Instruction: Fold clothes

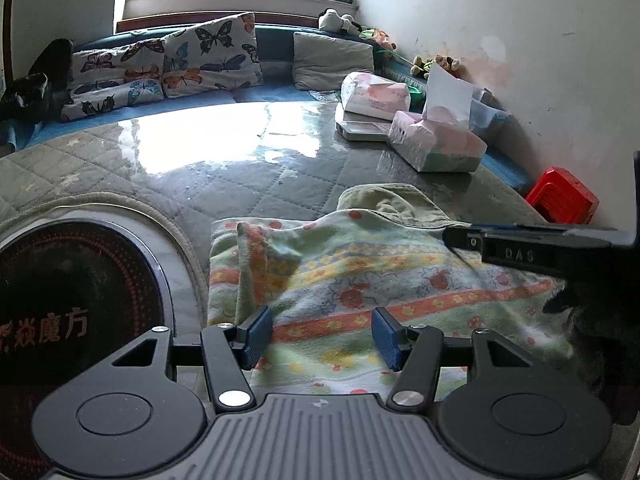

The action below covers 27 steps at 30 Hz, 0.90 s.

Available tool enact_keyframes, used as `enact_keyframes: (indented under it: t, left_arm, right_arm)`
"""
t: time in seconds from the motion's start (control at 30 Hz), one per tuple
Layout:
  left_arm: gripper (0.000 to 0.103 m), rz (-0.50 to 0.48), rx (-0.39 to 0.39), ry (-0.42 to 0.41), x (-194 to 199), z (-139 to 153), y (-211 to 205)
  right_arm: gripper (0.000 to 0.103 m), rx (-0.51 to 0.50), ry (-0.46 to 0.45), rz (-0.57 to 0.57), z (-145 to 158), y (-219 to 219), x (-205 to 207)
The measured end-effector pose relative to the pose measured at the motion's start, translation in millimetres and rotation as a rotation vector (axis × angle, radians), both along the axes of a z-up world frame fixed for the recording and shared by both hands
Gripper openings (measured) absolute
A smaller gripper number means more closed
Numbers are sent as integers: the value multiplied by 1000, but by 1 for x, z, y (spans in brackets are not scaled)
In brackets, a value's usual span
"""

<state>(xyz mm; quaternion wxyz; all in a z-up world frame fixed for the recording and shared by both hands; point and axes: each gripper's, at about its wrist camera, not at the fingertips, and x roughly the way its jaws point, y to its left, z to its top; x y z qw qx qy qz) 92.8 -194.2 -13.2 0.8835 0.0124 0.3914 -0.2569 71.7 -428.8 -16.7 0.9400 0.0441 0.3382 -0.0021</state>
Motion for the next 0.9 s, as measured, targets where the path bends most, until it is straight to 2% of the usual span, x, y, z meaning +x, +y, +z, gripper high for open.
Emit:
enact_keyframes:
  t: [0.13,0.4,0.6,0.83,0.9]
  left_arm:
    - [59,2,-10,5,0,0,2]
    - [59,-2,-18,8,0,-1,4]
    - [60,3,-22,10,0,-2,5]
    - [64,3,-12,16,-2,1,4]
    - [70,8,-2,15,-4,2,2]
  right_arm:
    - [32,-8,-25,90,8,18,4]
    - [32,-9,10,238,3,55,34]
    - [32,-12,34,242,-3,60,49]
    - [33,-9,-2,220,13,53,23]
    - [33,-6,-7,206,16,49,14]
